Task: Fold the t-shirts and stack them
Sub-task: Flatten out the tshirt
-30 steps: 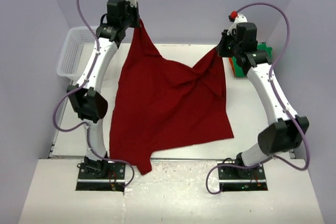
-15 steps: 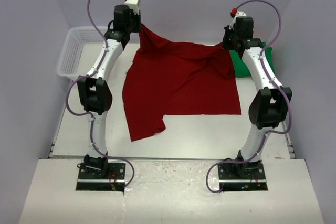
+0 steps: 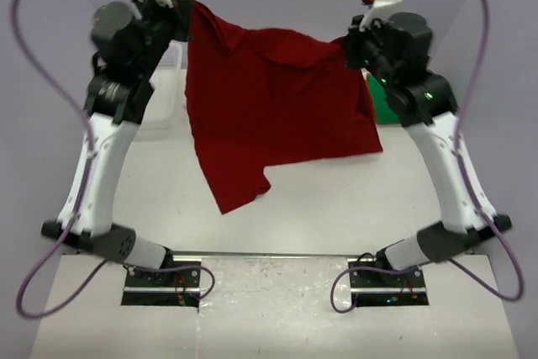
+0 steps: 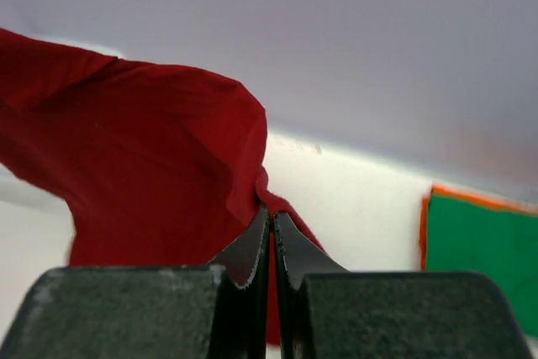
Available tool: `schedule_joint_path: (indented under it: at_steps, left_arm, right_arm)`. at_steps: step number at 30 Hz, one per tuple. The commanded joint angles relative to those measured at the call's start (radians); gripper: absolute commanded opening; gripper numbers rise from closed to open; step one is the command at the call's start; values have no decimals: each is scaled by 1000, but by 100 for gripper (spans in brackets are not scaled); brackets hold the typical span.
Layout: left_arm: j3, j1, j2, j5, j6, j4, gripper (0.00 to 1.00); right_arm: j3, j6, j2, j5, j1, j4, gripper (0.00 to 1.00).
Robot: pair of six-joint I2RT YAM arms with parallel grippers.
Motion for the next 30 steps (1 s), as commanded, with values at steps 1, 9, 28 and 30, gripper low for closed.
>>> schedule_joint_path:
  at_steps: [1,9,28,30]
  left_arm:
    - [29,-56,-265,-21,0,-8,0]
    - [-12,-72,-545,113,-55,18,0]
    - [499,-14,173,144,-28,-106,0]
    - [430,-12,153,127,-20,-88,0]
  right_arm:
    - [91,-77,-244,61,76,-45,0]
    - [-57,-59,-611,-162,159,1,0]
    - [-74,0,-238,-87,-16,108,0]
    - [-12,-25,-190,-65,-16,64,0]
